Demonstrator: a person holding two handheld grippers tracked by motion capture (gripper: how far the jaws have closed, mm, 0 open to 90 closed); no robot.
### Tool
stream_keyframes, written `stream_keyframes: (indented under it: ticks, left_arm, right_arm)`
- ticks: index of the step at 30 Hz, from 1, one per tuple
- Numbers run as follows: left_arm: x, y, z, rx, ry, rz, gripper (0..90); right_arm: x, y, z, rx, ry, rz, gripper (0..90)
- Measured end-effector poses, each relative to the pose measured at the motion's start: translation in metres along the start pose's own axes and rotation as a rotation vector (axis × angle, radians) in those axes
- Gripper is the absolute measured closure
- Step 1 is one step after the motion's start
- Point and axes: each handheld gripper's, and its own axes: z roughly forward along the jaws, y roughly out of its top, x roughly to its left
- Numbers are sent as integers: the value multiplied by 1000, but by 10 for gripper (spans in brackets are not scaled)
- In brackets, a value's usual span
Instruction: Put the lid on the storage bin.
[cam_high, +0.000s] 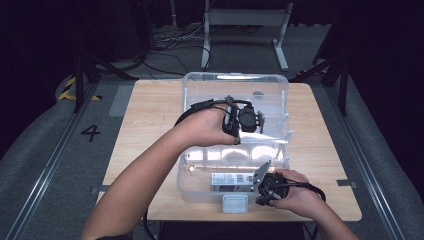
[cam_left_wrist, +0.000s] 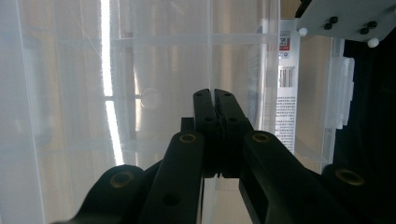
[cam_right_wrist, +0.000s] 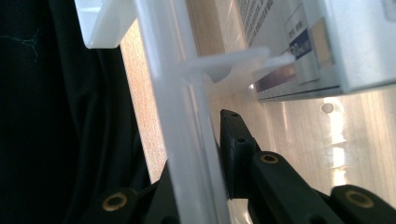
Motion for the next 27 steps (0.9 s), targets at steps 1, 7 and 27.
stream_keyframes:
  ticks: [1, 7, 27]
  left_arm:
    - [-2, 0, 0, 5, 0, 1, 883]
    - [-9, -1, 0, 8, -29, 11, 879]
    - [-15, -2, 1, 16, -36, 26, 880]
  right_arm:
    - [0, 0, 0, 0, 0, -1, 853]
    - [1, 0, -1, 8, -3, 15, 853]
    - [9, 1, -3, -13, -52, -24, 826]
